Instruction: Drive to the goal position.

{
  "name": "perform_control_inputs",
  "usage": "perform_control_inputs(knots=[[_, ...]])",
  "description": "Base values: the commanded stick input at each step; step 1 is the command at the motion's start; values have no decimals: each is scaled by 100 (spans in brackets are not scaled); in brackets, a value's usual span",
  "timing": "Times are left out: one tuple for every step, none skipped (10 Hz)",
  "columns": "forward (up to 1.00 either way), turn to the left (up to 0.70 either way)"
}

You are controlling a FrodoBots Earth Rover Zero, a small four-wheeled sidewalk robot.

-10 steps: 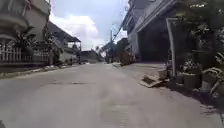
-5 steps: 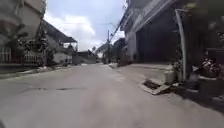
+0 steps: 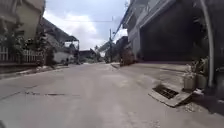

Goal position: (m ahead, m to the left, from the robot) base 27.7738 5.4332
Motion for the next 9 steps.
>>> perform_control_inputs(knots=[[100, 0], [100, 0], [100, 0], [100, 0], [100, 0], [100, 0], [100, 0], [100, 0], [100, 0]])
